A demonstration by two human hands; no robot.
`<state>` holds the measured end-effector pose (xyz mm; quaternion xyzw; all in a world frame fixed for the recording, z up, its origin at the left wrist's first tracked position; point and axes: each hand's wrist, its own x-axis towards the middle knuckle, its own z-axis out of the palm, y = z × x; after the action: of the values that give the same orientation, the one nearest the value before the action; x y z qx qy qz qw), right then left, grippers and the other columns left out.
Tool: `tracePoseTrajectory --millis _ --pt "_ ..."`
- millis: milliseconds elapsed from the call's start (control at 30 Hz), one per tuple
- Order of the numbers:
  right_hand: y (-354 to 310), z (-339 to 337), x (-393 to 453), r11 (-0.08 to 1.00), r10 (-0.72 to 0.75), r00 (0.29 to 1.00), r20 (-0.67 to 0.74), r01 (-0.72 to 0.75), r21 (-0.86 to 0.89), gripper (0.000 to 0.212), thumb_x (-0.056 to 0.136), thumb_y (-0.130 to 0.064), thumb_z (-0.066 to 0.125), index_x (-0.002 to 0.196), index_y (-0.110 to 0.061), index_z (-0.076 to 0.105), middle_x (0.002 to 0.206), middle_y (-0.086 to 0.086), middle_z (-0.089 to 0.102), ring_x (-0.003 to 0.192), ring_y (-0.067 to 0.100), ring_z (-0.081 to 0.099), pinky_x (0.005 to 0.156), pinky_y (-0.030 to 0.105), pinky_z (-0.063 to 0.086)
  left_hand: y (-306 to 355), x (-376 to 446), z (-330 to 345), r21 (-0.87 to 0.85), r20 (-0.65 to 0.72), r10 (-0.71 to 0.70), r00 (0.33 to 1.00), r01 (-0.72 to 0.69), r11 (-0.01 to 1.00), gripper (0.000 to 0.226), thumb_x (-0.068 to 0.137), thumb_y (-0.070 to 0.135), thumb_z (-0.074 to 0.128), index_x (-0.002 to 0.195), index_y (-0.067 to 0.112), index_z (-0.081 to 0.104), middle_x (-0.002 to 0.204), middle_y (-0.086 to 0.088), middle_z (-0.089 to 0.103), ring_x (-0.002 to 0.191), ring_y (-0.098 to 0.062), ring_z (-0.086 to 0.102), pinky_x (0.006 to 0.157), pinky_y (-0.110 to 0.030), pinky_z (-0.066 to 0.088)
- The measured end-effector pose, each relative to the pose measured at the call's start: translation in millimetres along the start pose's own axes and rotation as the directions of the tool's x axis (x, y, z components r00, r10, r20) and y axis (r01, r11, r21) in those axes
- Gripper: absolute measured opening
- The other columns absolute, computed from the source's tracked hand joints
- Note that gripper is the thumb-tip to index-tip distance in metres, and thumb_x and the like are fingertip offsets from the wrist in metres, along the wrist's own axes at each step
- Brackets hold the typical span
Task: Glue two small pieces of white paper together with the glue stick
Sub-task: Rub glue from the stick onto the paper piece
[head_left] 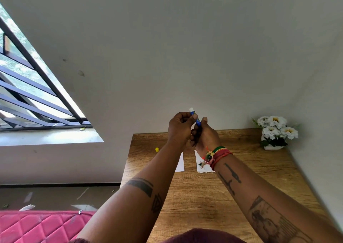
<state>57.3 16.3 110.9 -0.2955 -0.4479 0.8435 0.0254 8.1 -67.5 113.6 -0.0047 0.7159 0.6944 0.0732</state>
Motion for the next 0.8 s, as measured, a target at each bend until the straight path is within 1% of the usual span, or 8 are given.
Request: tracePoseTrajectory --millis 100,200,300,367,433,533,633,800 --pt "3.5 -3.1 0.0 1.000 -0.005 0.999 0.043 0.004 0.031 0.061 0.099 -0.063 0.045 0.104 -0.007 0.068 0.069 0.004 0.060 0.055 0.017 0.054 0.054 0.029 0.041 0.6 0.3 -0.9 0.018 -0.014 0.007 1.000 -0.007 1.000 0.011 0.089 0.031 0.077 0.097 0.026 0.073 0.090 0.011 0.075 0.075 0.001 0.069 0.065 -0.021 0.052" --pt "5.2 -5.2 -0.7 0.997 -0.060 0.995 0.076 0.055 0.061 0.050 0.101 -0.049 0.053 0.125 -0.007 0.066 0.074 0.003 0.059 0.059 0.015 0.054 0.056 0.030 0.040 0.1 0.3 -2.1 0.015 -0.018 0.007 1.000 -0.007 1.000 0.011 0.089 0.031 0.077 0.097 0.025 0.073 0.092 0.009 0.075 0.082 -0.002 0.070 0.070 -0.023 0.053" --pt "3.2 -3.0 -0.1 0.997 -0.073 0.996 0.049 0.074 -0.016 0.047 0.101 -0.050 0.051 0.110 -0.007 0.067 0.069 0.001 0.054 0.058 0.016 0.051 0.055 0.031 0.039 -0.5 1.0 -3.1 0.010 -0.011 0.009 1.000 -0.009 1.000 0.009 0.089 0.031 0.077 0.096 0.026 0.073 0.095 0.008 0.075 0.089 -0.007 0.069 0.078 -0.029 0.056" --pt "0.9 -1.2 -0.3 0.998 -0.038 0.999 0.026 0.039 -0.047 0.052 0.101 -0.056 0.046 0.088 -0.010 0.064 0.063 0.002 0.052 0.054 0.017 0.050 0.054 0.031 0.038 -0.2 0.9 -2.6 0.016 0.001 0.012 1.000 -0.012 1.000 0.010 0.090 0.031 0.076 0.097 0.026 0.072 0.095 0.009 0.074 0.085 -0.006 0.069 0.074 -0.027 0.054" --pt "-0.3 -0.5 0.3 0.999 -0.016 1.000 0.026 0.017 -0.047 0.057 0.101 -0.061 0.040 0.079 -0.013 0.061 0.061 0.003 0.052 0.052 0.019 0.049 0.053 0.031 0.037 0.7 1.0 -1.5 0.024 0.005 0.014 1.000 -0.014 1.000 0.014 0.090 0.032 0.076 0.101 0.023 0.073 0.095 0.008 0.075 0.079 -0.005 0.068 0.070 -0.026 0.052" --pt "1.7 -1.1 1.6 0.999 -0.037 0.999 0.040 0.038 -0.019 0.061 0.100 -0.062 0.043 0.099 -0.007 0.069 0.072 0.008 0.064 0.056 0.020 0.055 0.055 0.031 0.041 2.6 0.6 -2.0 0.005 -0.005 -0.001 1.000 0.001 1.000 0.015 0.090 0.030 0.077 0.101 0.021 0.074 0.094 0.007 0.076 0.078 -0.003 0.069 0.067 -0.024 0.052" --pt "2.5 -2.2 -0.1 0.997 -0.074 0.995 0.070 0.073 0.021 0.048 0.100 -0.050 0.055 0.119 -0.009 0.068 0.077 0.006 0.066 0.061 0.018 0.058 0.056 0.031 0.044 2.8 1.4 -4.3 -0.006 -0.013 -0.003 1.000 0.003 1.000 0.016 0.089 0.029 0.077 0.102 0.020 0.074 0.095 0.005 0.076 0.087 -0.008 0.070 0.072 -0.025 0.052" --pt "-0.7 -0.9 -2.3 0.991 -0.127 0.990 0.062 0.129 -0.031 0.045 0.099 -0.049 0.056 0.111 -0.007 0.068 0.069 0.001 0.057 0.059 0.017 0.054 0.057 0.031 0.041 4.3 2.1 -5.5 -0.003 -0.014 0.008 1.000 -0.009 1.000 0.010 0.089 0.030 0.077 0.097 0.024 0.074 0.093 0.007 0.075 0.085 -0.005 0.069 0.073 -0.026 0.054"
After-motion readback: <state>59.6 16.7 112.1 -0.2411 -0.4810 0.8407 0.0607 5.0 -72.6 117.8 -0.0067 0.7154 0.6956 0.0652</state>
